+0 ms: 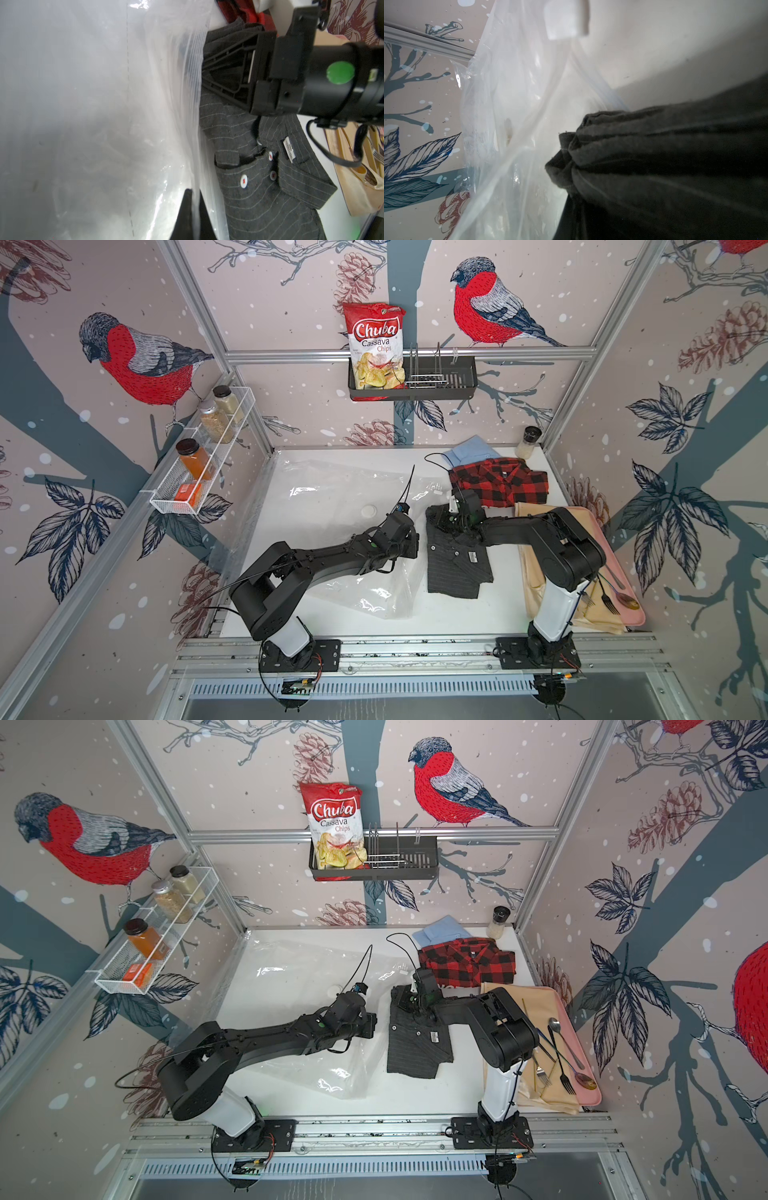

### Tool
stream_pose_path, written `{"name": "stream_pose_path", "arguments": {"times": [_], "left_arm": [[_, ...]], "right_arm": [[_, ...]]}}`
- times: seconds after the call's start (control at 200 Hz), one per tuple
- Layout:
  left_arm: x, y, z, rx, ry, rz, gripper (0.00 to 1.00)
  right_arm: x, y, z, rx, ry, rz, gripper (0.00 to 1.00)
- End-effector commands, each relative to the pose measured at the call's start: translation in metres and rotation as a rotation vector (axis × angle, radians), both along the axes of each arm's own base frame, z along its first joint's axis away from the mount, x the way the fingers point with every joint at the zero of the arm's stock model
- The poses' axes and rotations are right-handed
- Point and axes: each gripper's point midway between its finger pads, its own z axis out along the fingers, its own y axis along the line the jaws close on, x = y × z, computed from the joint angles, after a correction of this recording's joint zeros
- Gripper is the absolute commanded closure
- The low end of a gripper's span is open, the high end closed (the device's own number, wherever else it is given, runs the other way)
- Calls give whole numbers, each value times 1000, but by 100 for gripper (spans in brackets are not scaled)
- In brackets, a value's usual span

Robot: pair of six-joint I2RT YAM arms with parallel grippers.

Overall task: Place the folded shirt into the vacuum bag
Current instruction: Place the shirt in the vacuum bag.

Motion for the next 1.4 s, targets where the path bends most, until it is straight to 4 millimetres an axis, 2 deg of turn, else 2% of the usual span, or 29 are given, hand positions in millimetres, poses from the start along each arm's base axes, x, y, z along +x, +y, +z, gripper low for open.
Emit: {"name": "stream_pose_path", "arguments": {"times": [0.0,0.1,0.195,0.345,0.515,0.63,0.695,0.805,0.905,0.986,1.151,1.291,1.396], "left_arm": [[3,-7,0,-7,-40,-25,100],[1,-10,-9,30,-38,-32,100],[0,-14,-13,47,-36,-41,100],[-1,-22,-9,34,-40,-51,100],[-1,-25,5,2,-53,-43,100],[1,-24,15,-13,-74,-29,100],[4,-22,17,-7,-87,-18,100],[9,-18,11,26,-104,1,100],[11,-18,2,41,-109,0,100],[12,-20,-5,48,-103,-1,100],[14,-17,-6,60,-106,21,100],[16,-14,-5,58,-120,37,100],[16,-14,-6,49,-121,44,100]], "right_arm": [[4,5,23,76,-21,13,100],[7,6,37,95,-42,15,100],[9,9,41,99,-46,21,100],[15,10,24,82,-18,26,100],[21,0,-4,41,23,15,100],[22,2,-5,20,27,41,84],[22,1,0,6,18,52,70],[21,-6,16,-41,-20,50,54],[17,-14,34,-80,-59,47,47],[10,-22,43,-117,-76,47,45],[-21,-34,43,-216,-87,66,48],[-66,-17,43,-186,-83,177,56],[-99,1,47,-97,-68,258,63]]}}
